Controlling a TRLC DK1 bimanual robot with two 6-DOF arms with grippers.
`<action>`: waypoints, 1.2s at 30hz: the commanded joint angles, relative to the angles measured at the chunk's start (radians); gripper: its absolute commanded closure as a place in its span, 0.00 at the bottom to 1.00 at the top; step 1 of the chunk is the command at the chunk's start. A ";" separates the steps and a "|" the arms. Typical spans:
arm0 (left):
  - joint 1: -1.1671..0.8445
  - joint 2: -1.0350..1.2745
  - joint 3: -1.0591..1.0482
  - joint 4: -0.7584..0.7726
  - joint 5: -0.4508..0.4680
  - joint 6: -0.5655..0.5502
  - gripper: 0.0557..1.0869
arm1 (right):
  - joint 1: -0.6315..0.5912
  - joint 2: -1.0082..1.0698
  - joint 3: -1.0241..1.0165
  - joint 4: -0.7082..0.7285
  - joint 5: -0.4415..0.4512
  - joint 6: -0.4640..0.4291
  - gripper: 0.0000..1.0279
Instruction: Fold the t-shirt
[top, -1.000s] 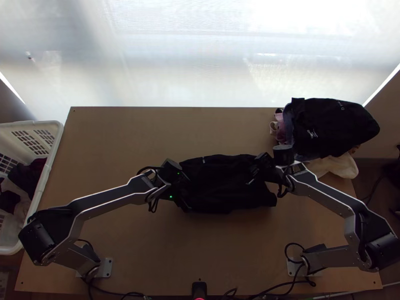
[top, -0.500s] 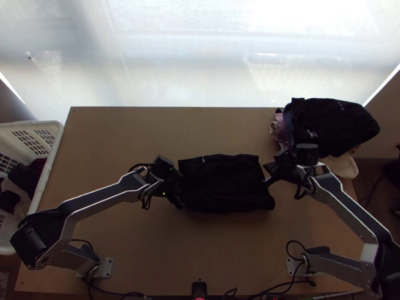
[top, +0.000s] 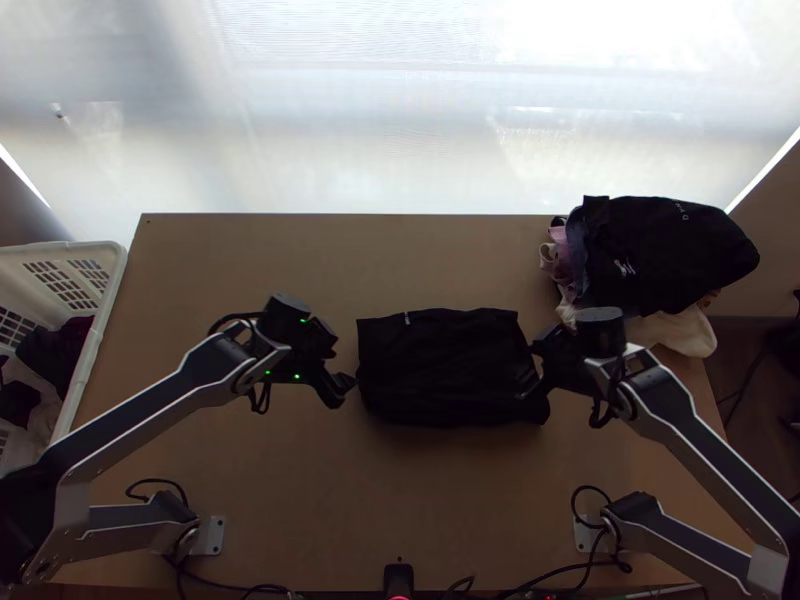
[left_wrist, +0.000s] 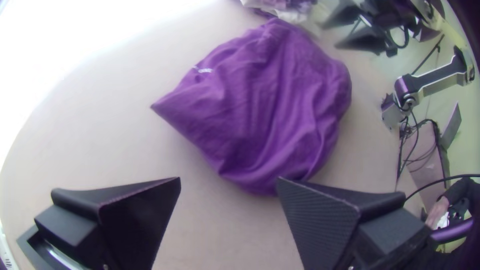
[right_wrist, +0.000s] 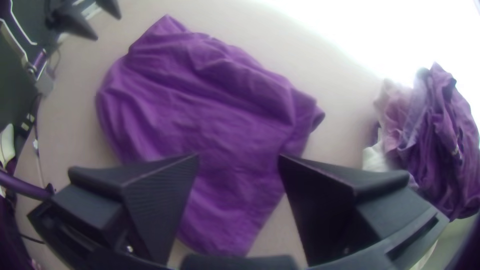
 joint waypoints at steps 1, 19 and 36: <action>0.153 -0.119 0.012 -0.078 0.002 0.004 0.05 | 0.306 -0.004 -0.017 -0.025 0.233 0.038 0.05; 0.457 -0.322 -0.041 -0.159 -0.009 0.029 0.05 | 0.796 0.186 -0.061 0.177 0.623 0.053 0.04; 0.631 -0.383 -0.052 -0.148 -0.036 0.138 0.05 | 0.906 0.407 -0.027 0.413 0.713 0.015 0.04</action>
